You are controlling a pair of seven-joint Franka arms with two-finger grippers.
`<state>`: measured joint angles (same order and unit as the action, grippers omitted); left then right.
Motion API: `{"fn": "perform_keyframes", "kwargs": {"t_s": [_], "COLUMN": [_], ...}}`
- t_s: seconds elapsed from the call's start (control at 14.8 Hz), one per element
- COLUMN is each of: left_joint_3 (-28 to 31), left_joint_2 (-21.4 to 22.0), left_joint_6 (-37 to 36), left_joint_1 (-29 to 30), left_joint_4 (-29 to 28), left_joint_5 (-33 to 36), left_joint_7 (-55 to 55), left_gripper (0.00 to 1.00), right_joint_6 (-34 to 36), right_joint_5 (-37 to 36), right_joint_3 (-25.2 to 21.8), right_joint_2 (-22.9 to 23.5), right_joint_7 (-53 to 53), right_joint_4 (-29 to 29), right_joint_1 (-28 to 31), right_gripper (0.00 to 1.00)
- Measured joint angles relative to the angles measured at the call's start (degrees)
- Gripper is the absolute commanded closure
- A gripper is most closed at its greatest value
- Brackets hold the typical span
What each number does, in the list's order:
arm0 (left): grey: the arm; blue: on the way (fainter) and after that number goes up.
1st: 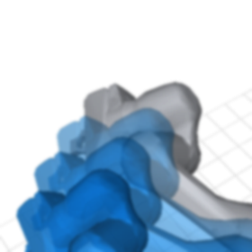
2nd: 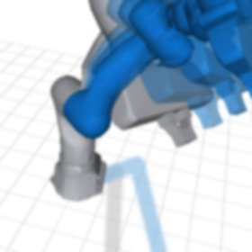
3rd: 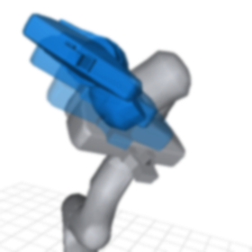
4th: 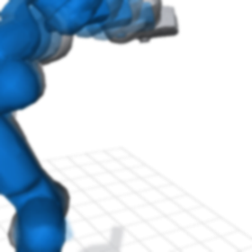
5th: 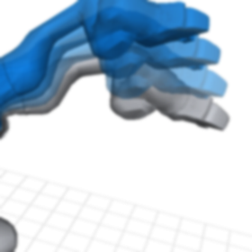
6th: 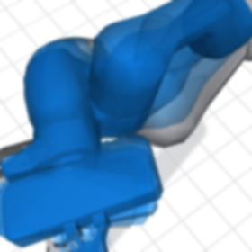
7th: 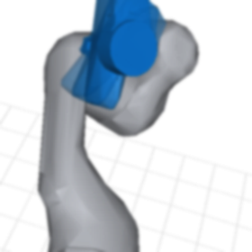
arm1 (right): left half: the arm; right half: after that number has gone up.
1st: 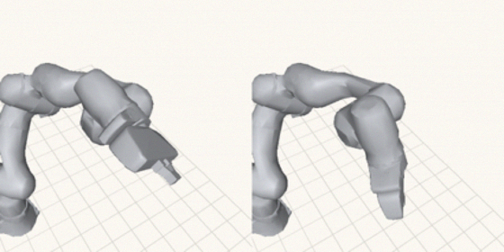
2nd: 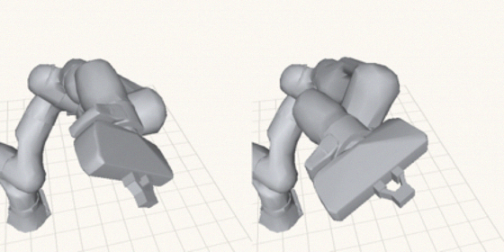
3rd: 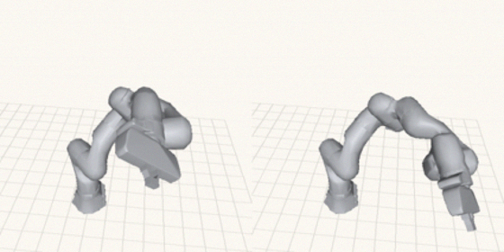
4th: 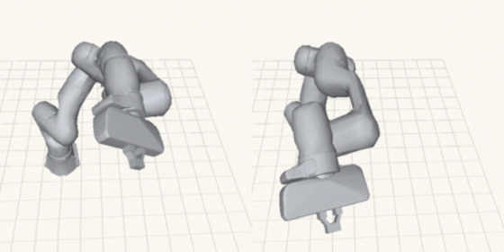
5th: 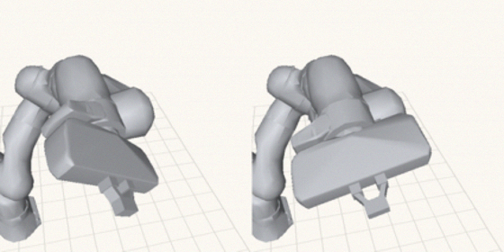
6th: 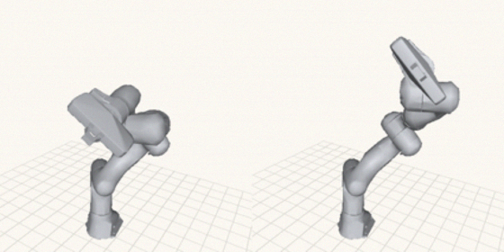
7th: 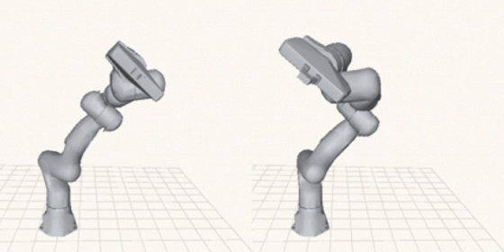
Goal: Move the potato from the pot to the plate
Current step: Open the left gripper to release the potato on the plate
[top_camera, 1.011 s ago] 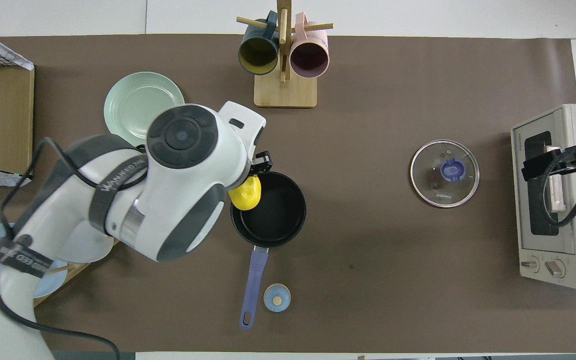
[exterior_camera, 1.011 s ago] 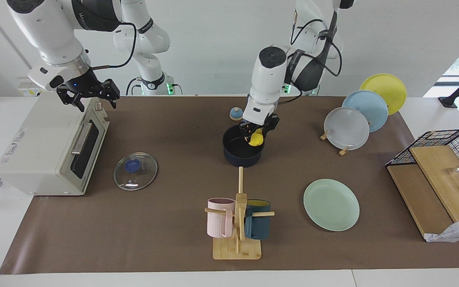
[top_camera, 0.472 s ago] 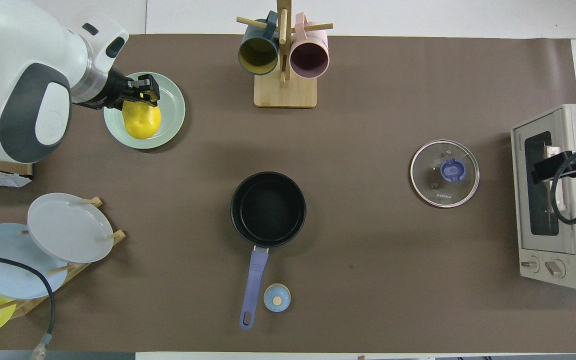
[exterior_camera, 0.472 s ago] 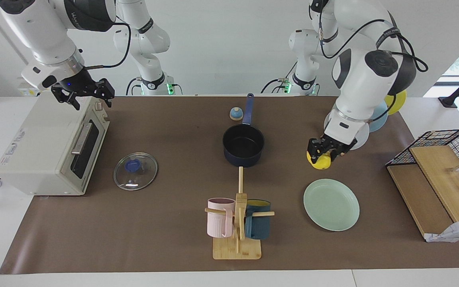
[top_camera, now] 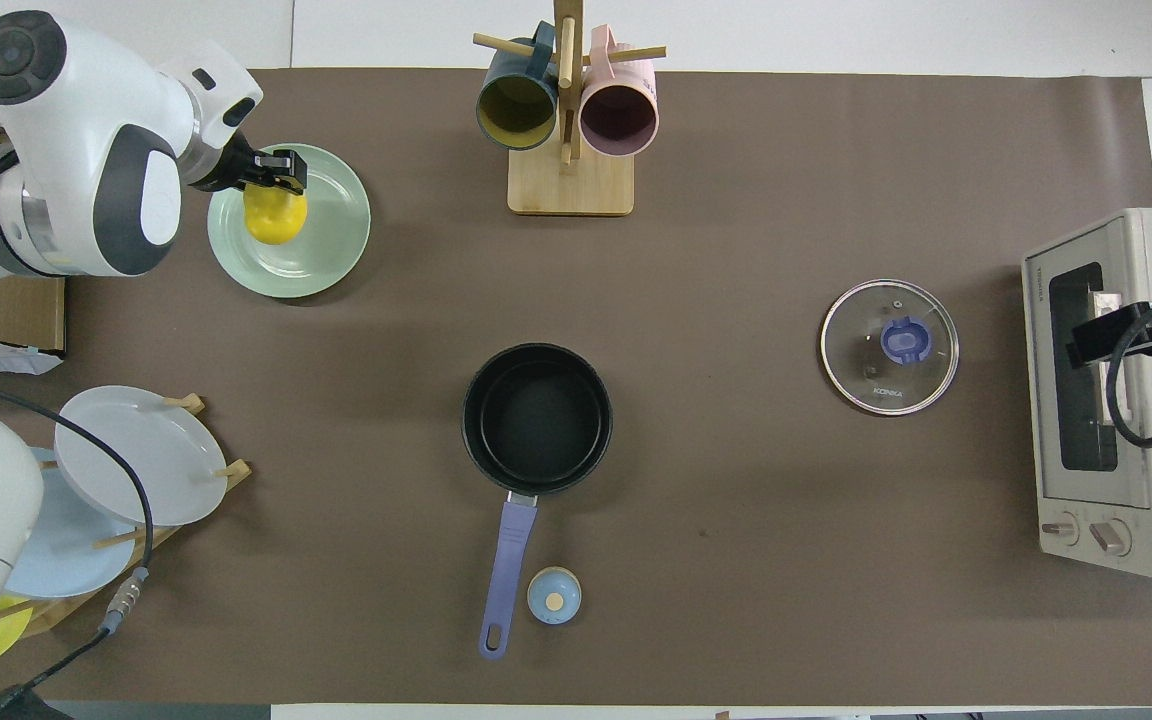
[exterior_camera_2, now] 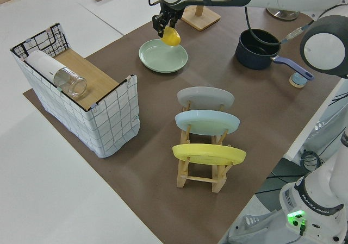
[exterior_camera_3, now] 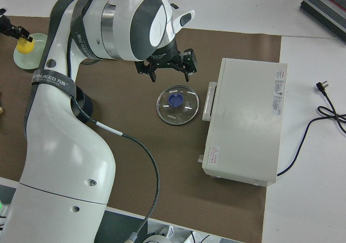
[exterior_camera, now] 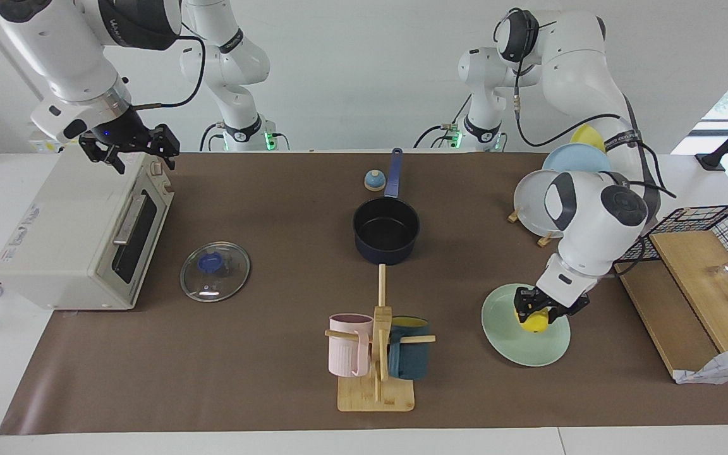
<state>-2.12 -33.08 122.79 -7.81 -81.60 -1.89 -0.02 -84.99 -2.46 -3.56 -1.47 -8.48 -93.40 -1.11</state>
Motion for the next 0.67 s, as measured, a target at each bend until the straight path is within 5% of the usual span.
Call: {"fn": "perform_keyframes", "kwargs": {"t_s": [0.54,0.61,0.67], "left_joint_3": [0.1,0.1,0.1], "left_joint_2": [-0.7,-0.6,-0.6], "left_joint_6": [2.8,3.8,4.4], "left_joint_1": [0.7,0.8,0.8], "left_joint_4": [-3.0,-3.8,-4.4], "left_joint_5": [0.8,0.8,0.8], "left_joint_7": [-1.6,-1.6,-1.6], "left_gripper": [1.0,0.84,0.56], "right_joint_6": [-0.1,-0.1,-0.1], "right_joint_5": [0.0,0.0,0.0], "right_joint_3": [-0.1,-0.1,-0.1], "right_joint_2": [0.0,0.0,0.0], "right_joint_7": [2.5,2.5,2.5], "right_joint_4": [0.1,0.1,0.1], "right_joint_1": [-0.3,-0.3,-0.3], "right_gripper": [0.0,0.0,0.0]}}
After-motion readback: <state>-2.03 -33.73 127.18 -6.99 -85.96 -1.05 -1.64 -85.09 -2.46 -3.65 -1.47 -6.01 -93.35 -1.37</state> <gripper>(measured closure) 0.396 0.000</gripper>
